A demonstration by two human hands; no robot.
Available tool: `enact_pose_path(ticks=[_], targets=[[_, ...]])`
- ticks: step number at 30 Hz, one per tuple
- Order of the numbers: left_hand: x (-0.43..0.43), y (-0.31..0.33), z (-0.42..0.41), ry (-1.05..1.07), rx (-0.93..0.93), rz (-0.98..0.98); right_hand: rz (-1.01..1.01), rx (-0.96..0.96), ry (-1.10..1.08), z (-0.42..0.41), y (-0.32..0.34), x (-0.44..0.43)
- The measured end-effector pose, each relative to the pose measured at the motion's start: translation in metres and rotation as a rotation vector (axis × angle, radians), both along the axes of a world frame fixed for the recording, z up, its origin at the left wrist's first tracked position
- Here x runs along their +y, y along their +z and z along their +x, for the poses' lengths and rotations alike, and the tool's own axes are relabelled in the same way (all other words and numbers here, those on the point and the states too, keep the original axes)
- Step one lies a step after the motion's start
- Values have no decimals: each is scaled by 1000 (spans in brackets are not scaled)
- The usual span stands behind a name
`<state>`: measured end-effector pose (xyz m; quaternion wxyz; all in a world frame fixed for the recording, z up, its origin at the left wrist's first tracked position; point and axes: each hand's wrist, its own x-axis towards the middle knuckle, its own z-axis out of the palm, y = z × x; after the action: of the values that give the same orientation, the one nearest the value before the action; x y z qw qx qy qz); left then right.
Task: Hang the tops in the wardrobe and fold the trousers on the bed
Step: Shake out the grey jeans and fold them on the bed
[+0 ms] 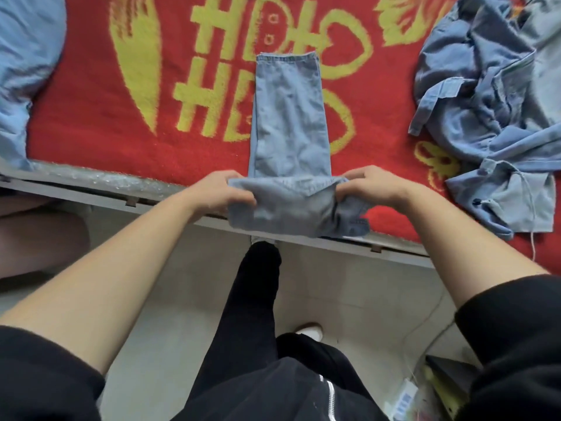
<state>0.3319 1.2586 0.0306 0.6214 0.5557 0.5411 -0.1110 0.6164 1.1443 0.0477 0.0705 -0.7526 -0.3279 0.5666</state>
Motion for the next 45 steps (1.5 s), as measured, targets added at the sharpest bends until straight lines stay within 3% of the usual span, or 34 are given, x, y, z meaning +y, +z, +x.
enact_pose_path(ticks=[1, 4, 6, 8, 10, 14, 17, 23, 29, 32, 35, 38, 41, 45], targets=[[9, -8, 5, 91, 23, 22, 28, -52, -43, 5, -9, 12], [22, -41, 20, 247, 204, 276, 200, -454, -71, 11, -43, 35], [12, -55, 25, 72, 282, 498, 303, -554, 33, 4, -60, 37], [-1, -63, 25, -221, 266, 765, 499, -672, 291, -7, -80, 33], [-12, -73, 26, -500, 199, 871, 603, -734, 514, -20, -96, 24], [-15, -94, 35, -937, 346, 747, 237, -671, 838, -38, -109, 14], [-8, -108, 46, -1064, 455, 749, 84, -701, 859, -42, -117, 22], [25, -101, 66, -1006, 317, 701, 42, -565, 762, -45, -110, 58], [147, -81, 94, -756, 80, 83, -108, -213, 470, 16, -56, 155], [204, -69, 104, -489, 14, -93, -98, -60, 203, 48, -41, 205], [246, -71, 113, -222, 19, 107, 80, -107, -32, 73, -45, 249], [268, -86, 115, 14, 170, 499, 235, -472, -49, 88, -66, 271], [255, -93, 112, -173, 271, 711, 349, -596, 141, 78, -83, 272], [221, -103, 113, -657, 243, 776, 504, -717, 673, 57, -104, 255]])
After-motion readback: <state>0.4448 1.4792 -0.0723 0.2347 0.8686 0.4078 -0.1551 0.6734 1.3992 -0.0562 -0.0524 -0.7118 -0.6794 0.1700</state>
